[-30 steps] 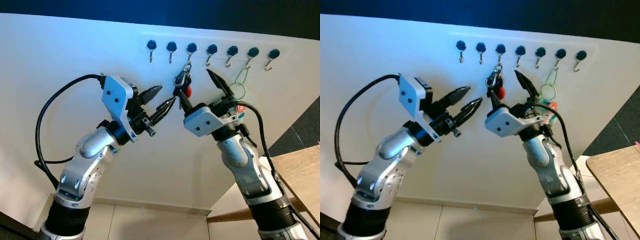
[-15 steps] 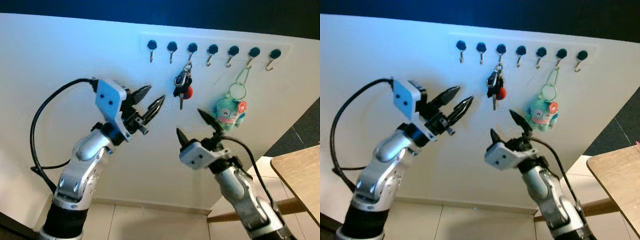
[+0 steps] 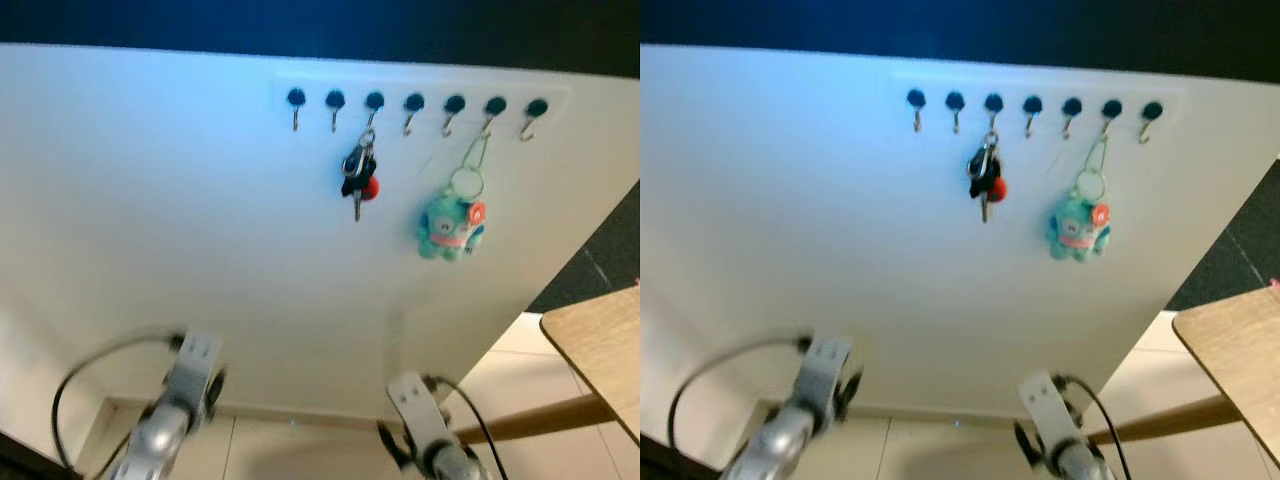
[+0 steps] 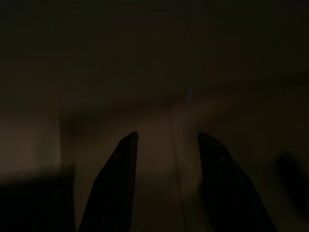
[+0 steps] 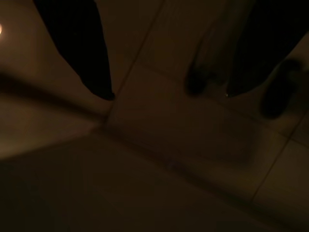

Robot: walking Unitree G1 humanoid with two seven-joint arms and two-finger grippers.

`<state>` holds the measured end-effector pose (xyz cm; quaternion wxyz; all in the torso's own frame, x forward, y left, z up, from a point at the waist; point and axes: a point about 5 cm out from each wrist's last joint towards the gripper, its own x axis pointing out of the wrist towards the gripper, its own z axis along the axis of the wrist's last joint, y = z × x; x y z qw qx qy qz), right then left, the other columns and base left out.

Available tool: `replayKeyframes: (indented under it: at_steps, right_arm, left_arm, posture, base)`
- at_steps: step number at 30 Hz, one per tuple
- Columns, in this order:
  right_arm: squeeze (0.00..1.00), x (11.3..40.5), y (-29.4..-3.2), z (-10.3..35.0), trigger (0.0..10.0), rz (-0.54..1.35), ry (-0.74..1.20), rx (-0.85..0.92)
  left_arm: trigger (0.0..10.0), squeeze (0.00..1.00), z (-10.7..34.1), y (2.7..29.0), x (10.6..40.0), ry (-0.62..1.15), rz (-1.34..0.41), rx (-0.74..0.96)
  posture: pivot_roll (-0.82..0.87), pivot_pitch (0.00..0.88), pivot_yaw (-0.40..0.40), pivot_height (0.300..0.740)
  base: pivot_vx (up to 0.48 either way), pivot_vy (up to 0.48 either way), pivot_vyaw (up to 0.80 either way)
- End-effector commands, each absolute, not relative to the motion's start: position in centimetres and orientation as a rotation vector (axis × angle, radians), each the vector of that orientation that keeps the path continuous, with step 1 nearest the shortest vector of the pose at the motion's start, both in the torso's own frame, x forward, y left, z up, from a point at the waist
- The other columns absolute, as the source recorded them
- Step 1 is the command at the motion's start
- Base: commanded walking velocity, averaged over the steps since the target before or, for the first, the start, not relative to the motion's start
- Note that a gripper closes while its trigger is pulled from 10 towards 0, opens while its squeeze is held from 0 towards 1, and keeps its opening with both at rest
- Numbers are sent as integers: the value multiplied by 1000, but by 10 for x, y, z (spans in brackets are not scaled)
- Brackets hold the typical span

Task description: Hang keys on a hook

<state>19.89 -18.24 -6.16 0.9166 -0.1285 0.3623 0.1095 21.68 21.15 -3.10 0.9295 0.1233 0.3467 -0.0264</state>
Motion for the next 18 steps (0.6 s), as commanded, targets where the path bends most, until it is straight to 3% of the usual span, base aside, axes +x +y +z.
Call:
replayKeyframes:
  at_steps: [1,8,18]
  right_arm:
    - [0,200,-182,-62,10000,204,751,-223]
    - [0,178,-187,-81,10000,65,894,-26]
    - [0,181,-188,-82,10000,83,898,-48]
  left_arm:
    - [10000,0,-30,206,220,697,-48,232]
    - [10000,0,-66,206,192,866,115,-27]
    - [10000,0,-73,202,187,859,87,-1]
  posture:
    - [22,68,2,740]
    - [15,44,6,740]
    - [24,27,-3,740]
  base:
    - [0,0,0]
    - [0,0,0]
    - [0,0,0]
